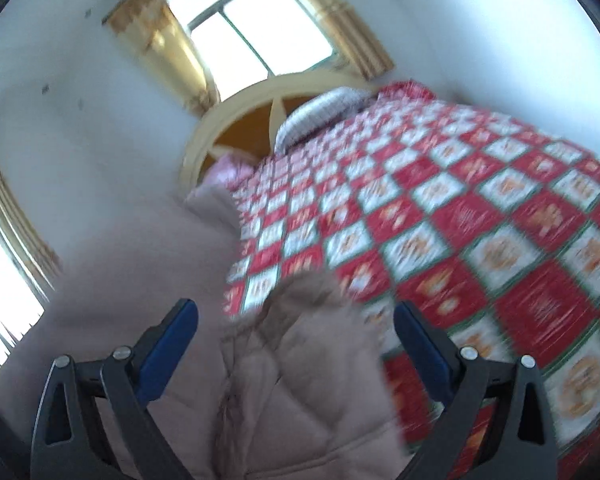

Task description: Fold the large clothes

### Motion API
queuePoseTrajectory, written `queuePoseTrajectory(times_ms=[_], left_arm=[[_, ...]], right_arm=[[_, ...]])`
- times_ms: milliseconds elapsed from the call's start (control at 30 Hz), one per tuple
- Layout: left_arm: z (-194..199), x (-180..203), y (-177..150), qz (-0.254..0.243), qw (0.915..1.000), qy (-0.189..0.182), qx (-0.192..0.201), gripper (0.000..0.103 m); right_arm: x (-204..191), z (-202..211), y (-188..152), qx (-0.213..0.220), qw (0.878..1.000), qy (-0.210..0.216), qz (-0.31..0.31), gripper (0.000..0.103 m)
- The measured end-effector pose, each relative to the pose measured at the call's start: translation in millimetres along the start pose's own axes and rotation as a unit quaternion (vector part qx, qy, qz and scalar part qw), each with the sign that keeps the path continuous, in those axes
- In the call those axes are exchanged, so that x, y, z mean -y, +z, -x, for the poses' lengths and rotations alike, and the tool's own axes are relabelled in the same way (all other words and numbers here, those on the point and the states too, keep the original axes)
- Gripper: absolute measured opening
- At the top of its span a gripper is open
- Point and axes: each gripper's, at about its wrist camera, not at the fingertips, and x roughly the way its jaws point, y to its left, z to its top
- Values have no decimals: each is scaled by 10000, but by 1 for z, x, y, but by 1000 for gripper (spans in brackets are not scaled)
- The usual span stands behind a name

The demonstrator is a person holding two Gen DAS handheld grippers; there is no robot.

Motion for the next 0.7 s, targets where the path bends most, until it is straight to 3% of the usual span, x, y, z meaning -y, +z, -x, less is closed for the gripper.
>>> queuePoseTrajectory(times_ms=[100,200,300,367,433,533,567,667,700], left_arm=[[-34,42,-22,-856,9958,-186,-257,23],[-57,72,-49,-1686,9847,-325,-310,24],[-65,83,-62,-1943,9796,-401,-328,24],[-68,81,-64,-1941,9796,-412,-326,24],[-69,80,-64,-1981,9790,-364,-311,24],[-68,90,-59,-2078,9777,-64,-284,31],[-63,91,-59,-2101,9772,22,-303,33],[-44,90,-60,-2186,9748,345,-290,52],[-36,88,-60,-2135,9758,401,-243,66]], right_arm=[[7,18,29,154,9998,36,144,101],[-8,19,48,-105,9978,303,586,101],[-43,-16,50,-1015,9835,1003,1114,100],[-64,-48,43,-1583,9711,1129,1382,96],[-79,-77,30,-2097,9577,1131,1612,84],[-82,-115,7,-2664,9425,691,1897,65],[-78,-122,1,-2730,9404,437,1980,53],[-60,-124,-4,-2782,9426,128,1844,49],[-56,-123,-4,-2780,9429,3,1834,49]])
